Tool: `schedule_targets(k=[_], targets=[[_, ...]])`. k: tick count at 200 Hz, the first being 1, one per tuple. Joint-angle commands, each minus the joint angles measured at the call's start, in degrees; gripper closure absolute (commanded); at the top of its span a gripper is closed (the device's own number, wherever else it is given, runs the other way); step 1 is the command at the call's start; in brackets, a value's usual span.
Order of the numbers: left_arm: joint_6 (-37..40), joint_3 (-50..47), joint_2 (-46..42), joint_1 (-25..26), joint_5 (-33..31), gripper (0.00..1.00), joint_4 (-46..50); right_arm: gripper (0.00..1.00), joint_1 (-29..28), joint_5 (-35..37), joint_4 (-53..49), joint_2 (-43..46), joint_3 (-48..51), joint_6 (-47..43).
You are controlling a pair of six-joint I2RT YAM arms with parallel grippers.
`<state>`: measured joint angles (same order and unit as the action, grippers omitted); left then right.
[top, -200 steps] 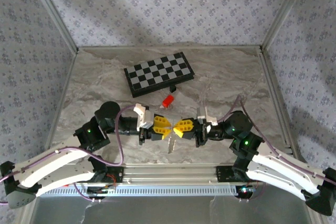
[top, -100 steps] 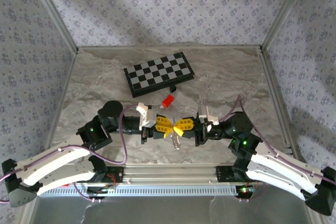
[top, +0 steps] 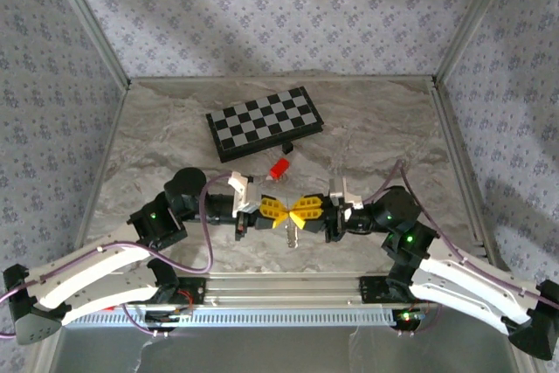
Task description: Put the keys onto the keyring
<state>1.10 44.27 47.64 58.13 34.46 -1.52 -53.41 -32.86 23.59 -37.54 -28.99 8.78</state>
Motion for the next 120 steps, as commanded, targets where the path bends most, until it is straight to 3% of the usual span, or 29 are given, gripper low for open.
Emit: schedule_targets(k=[1, 25, 58, 120], targets=[[5.05, 5.63, 0.71, 0.17, 0.30, 1.00, 7.27, 0.73, -0.85, 4.01, -13.63, 1.95, -4.27, -5.78], [10.13, 10.40, 3.22, 0.14, -0.23, 1.00, 17.45, 0.66, -1.96, 7.86, -23.32, 3.07, -7.67, -10.38], [13.98, 13.91, 5.67, 0.23, -1.61, 1.00, 24.52, 0.65, -3.85, 11.37, -31.67, 2.67, -11.06, -14.82], [16.02, 15.70, 7.16, 0.82, -4.63, 1.00, 28.31, 0.70, -4.75, 12.36, -32.23, 0.55, -12.19, -15.89]])
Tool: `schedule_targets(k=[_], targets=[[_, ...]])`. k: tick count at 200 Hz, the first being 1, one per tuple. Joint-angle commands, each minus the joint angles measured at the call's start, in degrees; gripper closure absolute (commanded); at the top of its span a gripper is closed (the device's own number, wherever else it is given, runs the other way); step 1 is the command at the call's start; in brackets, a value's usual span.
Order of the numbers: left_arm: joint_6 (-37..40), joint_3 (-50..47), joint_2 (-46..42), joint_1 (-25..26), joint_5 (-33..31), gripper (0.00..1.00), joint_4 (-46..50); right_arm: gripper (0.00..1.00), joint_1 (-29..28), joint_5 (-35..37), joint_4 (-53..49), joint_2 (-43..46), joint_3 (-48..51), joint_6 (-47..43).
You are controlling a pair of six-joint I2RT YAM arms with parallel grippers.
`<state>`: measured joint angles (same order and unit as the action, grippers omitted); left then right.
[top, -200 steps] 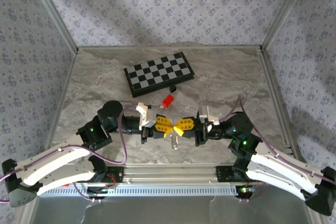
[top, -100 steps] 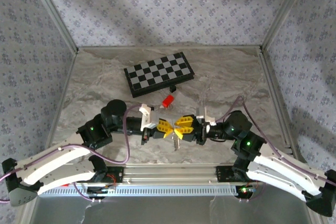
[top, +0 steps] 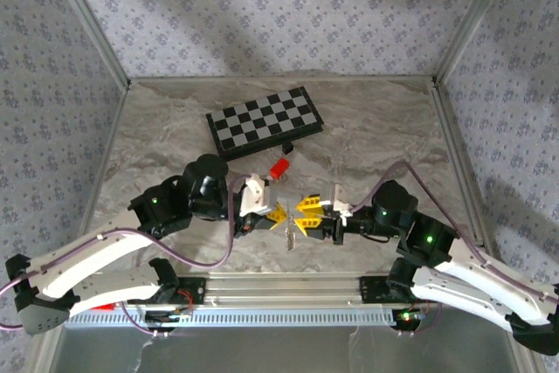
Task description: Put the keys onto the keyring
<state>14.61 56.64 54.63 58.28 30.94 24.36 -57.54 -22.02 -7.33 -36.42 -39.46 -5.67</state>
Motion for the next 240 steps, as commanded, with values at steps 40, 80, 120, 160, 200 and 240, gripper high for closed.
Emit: schedule_targets(k=[40, 80, 120, 160, 200, 240], targets=[[3.05, 3.84, 0.92, 1.28, -1.75, 1.00, 3.33, 0.69, -1.45, 2.23, -1.91, -2.28, -2.32, -2.23], [3.31, 3.74, 1.22, 1.57, -2.28, 1.00, 3.62, 0.76, -2.03, 2.51, -1.65, -2.92, -2.50, -2.59], [4.02, 4.00, 1.61, 2.33, -4.15, 1.00, 4.65, 0.75, -2.56, 2.75, -1.36, -3.21, -2.62, -2.50], [4.29, 4.04, 1.97, 2.74, -4.66, 1.00, 4.85, 0.75, -2.65, 3.78, -1.33, -3.72, -2.68, -2.59], [4.22, 4.10, 1.97, 2.72, -4.57, 1.00, 4.86, 0.86, -2.97, 5.24, -2.24, -5.34, -3.33, -3.27], [2.91, 2.79, 1.00, 2.78, -5.21, 1.00, 2.84, 1.00, -3.10, 5.68, -2.53, -4.75, -3.48, -3.69]])
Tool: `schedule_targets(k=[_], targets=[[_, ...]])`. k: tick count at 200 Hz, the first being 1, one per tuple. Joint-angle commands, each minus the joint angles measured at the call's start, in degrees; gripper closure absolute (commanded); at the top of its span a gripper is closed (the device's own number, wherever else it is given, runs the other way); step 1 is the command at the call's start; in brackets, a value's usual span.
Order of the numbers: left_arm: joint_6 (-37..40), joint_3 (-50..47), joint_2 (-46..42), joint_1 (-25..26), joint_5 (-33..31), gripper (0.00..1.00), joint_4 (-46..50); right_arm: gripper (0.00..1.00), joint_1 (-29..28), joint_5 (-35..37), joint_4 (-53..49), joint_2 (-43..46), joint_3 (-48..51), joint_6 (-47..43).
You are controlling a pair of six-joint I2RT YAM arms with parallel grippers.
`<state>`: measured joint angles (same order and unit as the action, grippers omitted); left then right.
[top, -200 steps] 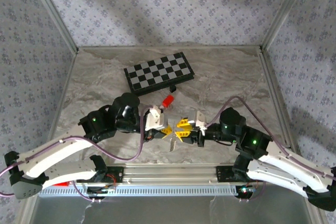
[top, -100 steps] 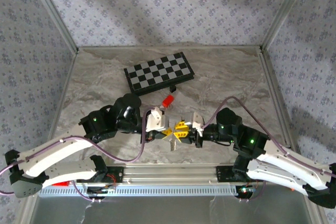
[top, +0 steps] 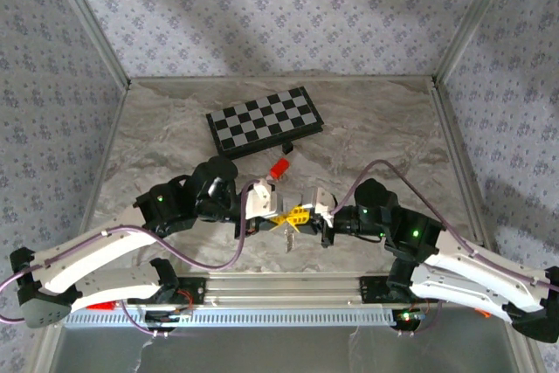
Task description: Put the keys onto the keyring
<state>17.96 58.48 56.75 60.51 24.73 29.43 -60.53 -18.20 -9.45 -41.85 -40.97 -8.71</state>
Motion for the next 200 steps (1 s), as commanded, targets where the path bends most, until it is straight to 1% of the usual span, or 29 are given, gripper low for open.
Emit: schedule_targets(k=[1, 7, 17, 22, 32, 41, 58, 78, 101, 123, 155, 200], targets=[[-0.54, 0.81, -1.20, 0.61, 0.96, 1.00, -2.47, 1.00, -0.11, 1.85, -0.45, 0.74, -1.99, -0.67], [-1.28, -0.12, -1.85, 0.52, 0.85, 0.96, -3.86, 1.00, -0.09, 1.62, -0.11, 1.26, -1.80, -0.62], [-2.99, -2.30, -3.32, 0.49, 0.59, 0.84, -7.15, 1.00, -0.06, 1.07, 0.87, 2.40, -0.99, -0.46], [-4.00, -3.39, -4.31, 0.49, 0.50, 0.80, -9.15, 1.00, -0.03, 0.69, 1.58, 3.07, -0.53, -0.28], [-6.12, -6.27, -6.56, 0.49, 0.66, 0.74, -13.68, 1.00, 0.04, -0.57, 3.37, 4.43, 0.56, 0.47], [-8.40, -9.06, -8.86, 0.45, 0.69, 0.72, -18.25, 1.00, 0.08, -1.84, 5.21, 5.45, 1.60, 1.69], [-12.40, -13.78, -13.20, 0.38, 0.19, 0.71, -25.52, 1.00, 0.63, -4.05, 9.73, 6.80, 3.51, 4.07], [-14.75, -15.85, -16.06, 0.44, 0.24, 0.70, -28.71, 1.00, 1.38, -7.12, 15.21, 7.38, 5.46, 6.89], [-16.83, -16.55, -16.50, 0.40, 1.98, 0.70, -32.66, 1.00, 2.39, -10.17, 20.39, 7.15, 6.66, 9.45], [-18.90, -17.35, -15.68, 0.36, 4.32, 0.70, -37.45, 1.00, 2.96, -11.11, 24.79, 6.97, 7.80, 11.35], [-19.41, -17.11, -14.56, 0.40, 5.90, 0.70, -38.86, 1.00, 3.23, -12.51, 31.06, 6.70, 9.59, 14.21], [-19.13, -16.62, -13.58, 0.40, 6.73, 0.72, -39.15, 1.00, 3.50, -13.52, 32.81, 5.37, 9.76, 14.92]])
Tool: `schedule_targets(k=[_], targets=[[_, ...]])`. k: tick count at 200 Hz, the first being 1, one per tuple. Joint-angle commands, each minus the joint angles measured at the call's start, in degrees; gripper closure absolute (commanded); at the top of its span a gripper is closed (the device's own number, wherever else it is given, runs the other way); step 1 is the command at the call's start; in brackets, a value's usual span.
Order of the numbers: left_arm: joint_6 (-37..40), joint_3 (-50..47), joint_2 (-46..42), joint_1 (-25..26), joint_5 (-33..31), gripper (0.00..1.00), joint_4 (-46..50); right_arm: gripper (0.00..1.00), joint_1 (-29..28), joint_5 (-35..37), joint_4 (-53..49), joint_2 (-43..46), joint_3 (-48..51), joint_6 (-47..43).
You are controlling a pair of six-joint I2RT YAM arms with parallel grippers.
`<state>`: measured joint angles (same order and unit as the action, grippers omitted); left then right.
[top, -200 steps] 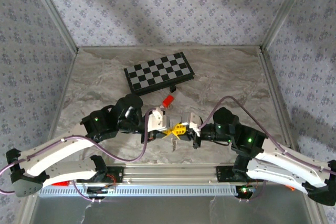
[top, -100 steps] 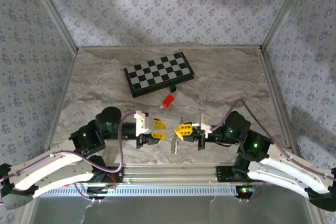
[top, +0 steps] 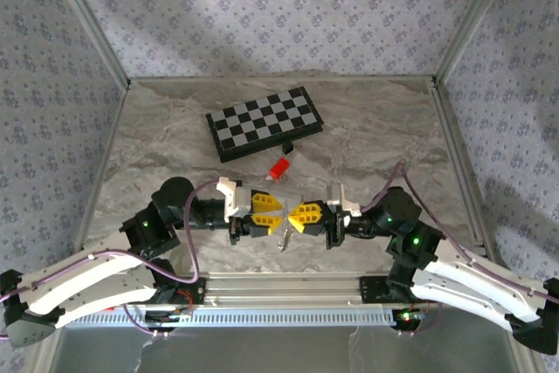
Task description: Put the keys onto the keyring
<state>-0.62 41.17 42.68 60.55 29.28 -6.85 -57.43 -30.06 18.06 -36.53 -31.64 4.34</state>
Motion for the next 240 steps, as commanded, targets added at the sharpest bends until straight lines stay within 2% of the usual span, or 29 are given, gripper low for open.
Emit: schedule_targets(k=[1, 97, 156, 197, 231, 240], targets=[[-0.58, 0.68, 0.53, 0.40, 2.27, 0.72, -2.89, 1.00, 0.39, -1.66, 5.39, 0.06, 0.48, 1.85], [-0.10, 1.35, 3.62, 0.38, 2.70, 0.82, -3.60, 1.00, 0.99, -2.24, 7.43, -0.86, 1.51, 2.52], [-2.33, 0.30, 4.24, 0.35, 3.63, 0.91, -7.91, 1.00, 1.57, -3.32, 6.66, -0.82, 1.85, 2.34], [-2.37, 0.32, 4.02, 0.38, 3.44, 1.00, -7.47, 1.00, 2.02, -6.18, 1.97, -0.42, 0.34, 0.92], [-1.79, 0.65, 3.67, 0.36, 1.91, 1.00, -5.64, 1.00, 2.25, -6.03, -2.34, 0.73, -0.61, -0.59], [-1.36, 0.97, 3.57, 0.35, 0.87, 1.00, -4.36, 0.94, 2.29, -5.50, -3.67, 1.16, -0.94, -1.13]])
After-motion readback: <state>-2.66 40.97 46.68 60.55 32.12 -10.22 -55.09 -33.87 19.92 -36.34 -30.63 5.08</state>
